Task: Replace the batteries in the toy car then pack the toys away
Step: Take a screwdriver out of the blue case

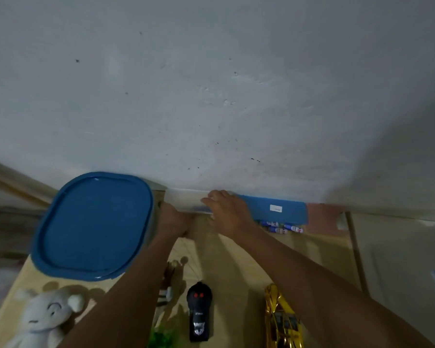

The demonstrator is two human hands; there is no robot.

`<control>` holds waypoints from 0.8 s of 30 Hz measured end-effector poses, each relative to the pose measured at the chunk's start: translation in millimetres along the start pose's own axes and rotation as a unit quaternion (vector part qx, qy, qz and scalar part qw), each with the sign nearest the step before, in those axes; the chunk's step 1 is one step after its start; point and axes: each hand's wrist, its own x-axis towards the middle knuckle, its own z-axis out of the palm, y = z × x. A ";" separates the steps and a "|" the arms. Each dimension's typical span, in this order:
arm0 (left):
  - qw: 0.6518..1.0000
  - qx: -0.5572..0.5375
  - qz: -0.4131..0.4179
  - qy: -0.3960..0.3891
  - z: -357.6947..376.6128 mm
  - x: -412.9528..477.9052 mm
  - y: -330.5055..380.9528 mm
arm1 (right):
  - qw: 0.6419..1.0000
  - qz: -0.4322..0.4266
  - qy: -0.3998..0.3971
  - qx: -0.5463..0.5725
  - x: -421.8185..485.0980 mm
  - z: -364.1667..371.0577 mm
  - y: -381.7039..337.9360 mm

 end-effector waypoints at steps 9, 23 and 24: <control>0.994 -0.077 -0.027 0.071 9.0 -2.4 -28.9 | 0.995 -0.025 -0.009 -0.097 21.8 6.8 -4.0; 0.994 -0.083 -0.023 0.066 10.0 -8.5 -27.8 | 0.993 -0.064 -0.005 -0.096 36.3 -16.8 -17.3; 0.994 -0.085 -0.021 0.069 8.6 -9.8 -26.8 | 0.995 -0.055 0.005 -0.079 35.7 -17.8 -14.1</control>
